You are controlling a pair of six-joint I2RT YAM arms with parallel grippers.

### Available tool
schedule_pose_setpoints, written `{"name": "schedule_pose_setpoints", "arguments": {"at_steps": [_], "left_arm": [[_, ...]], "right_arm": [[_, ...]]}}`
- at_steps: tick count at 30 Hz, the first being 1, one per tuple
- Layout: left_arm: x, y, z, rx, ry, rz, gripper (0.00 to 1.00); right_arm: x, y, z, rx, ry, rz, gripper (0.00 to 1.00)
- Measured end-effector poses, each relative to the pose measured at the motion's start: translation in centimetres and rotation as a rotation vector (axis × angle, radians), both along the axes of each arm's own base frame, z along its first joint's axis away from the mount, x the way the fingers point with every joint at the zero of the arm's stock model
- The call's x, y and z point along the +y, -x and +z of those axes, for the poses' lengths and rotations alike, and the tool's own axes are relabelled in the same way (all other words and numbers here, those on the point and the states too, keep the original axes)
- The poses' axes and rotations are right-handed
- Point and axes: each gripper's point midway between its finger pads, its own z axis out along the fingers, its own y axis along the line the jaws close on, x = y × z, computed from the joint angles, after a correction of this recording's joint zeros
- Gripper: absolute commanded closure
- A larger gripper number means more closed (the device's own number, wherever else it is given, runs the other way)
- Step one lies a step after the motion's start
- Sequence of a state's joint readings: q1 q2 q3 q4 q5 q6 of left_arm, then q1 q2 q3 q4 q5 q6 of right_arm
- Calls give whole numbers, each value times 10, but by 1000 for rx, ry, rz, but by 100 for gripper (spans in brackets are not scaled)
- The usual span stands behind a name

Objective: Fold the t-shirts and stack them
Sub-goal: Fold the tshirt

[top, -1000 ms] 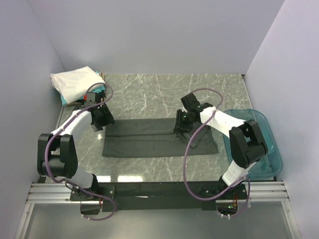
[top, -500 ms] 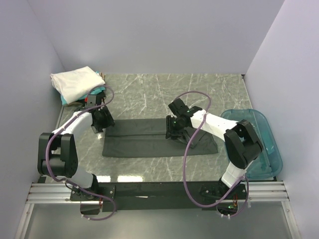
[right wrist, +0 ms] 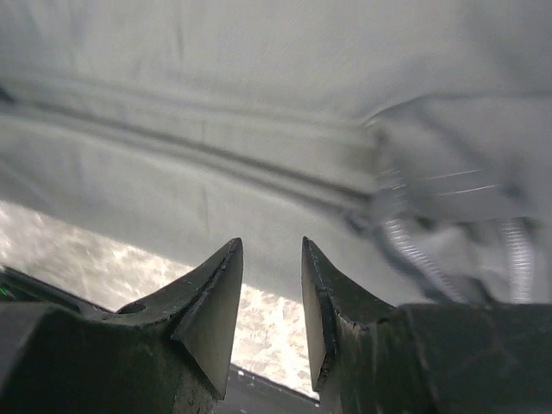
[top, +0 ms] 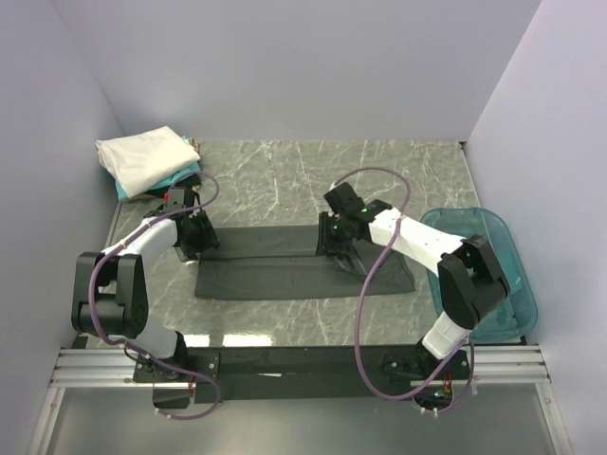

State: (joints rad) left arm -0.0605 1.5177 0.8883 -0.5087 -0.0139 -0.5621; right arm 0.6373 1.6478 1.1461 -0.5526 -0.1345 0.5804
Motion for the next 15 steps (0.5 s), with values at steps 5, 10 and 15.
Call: {"name": "schedule_pose_setpoints", "arguments": {"at_steps": [5,10,15], "left_arm": [[-1,0,-1,-2,8,-2,32],[-2,-1,0,-8,10,-1,32],[-2,0,0,-7,11,-1,32]], "right_arm": [[-27,-34,8,-42,-12,-101,59],[-54,-63,5,-68,-10,-171,59],[-65,-74,-16,-37,1,-185,59]]}}
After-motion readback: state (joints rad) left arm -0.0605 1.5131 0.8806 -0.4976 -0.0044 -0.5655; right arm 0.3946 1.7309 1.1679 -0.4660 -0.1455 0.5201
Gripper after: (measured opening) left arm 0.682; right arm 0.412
